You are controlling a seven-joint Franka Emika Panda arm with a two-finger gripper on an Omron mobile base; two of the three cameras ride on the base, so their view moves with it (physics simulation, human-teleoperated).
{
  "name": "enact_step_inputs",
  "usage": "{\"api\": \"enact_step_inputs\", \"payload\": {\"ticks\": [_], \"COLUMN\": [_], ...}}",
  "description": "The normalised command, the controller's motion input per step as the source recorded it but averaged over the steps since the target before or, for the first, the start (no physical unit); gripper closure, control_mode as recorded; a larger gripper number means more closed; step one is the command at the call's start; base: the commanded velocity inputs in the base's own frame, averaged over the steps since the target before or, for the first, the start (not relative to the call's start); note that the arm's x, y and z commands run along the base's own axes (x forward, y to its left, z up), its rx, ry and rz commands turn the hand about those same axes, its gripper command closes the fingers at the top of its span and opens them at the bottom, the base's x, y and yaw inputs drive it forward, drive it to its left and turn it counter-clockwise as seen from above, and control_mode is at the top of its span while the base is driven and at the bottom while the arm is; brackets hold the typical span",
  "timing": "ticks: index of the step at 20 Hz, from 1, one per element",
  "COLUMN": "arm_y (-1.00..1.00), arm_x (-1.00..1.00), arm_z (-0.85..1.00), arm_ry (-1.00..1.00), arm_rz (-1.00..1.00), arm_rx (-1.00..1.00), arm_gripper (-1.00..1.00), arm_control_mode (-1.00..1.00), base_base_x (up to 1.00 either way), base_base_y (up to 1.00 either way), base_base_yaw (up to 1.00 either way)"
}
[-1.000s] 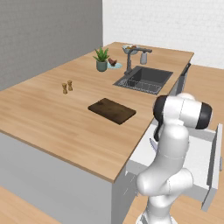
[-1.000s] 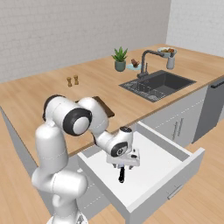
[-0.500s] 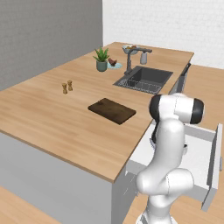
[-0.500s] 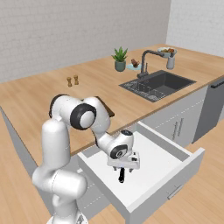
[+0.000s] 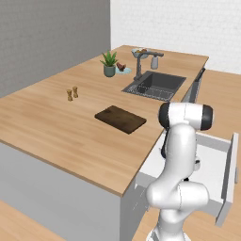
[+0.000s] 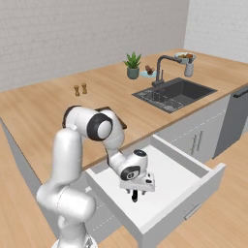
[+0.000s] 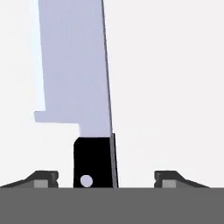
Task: Pick up the knife from the drawer and place it on the cutting board. Then place the meat from the plate to the cutting board.
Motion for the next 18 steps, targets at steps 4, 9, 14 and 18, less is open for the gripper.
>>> {"api": "enact_step_inputs", "payload": {"ticks": [4,9,14,18], "arm_y": [0.0,0.0,0.0,0.0], "arm_x": [0.0,-0.07,-0.53,-0.64], "arm_z": [-0.37,-0.15,0.26,0.83], "arm_ry": [0.0,0.0,-0.05,-0.13], "arm_rz": [0.0,0.0,0.0,0.0], "arm_rx": [0.0,0.0,0.0,0.0], "arm_gripper": [1.0,1.0,1.0,1.0], "arm_control_mode": [-1.0,-1.0,-1.0,-1.0], "base_base_x": [0.0,0.0,0.0,0.0], "base_base_y": [0.0,0.0,0.0,0.0], "base_base_yaw": [0.0,0.0,0.0,0.0]}}
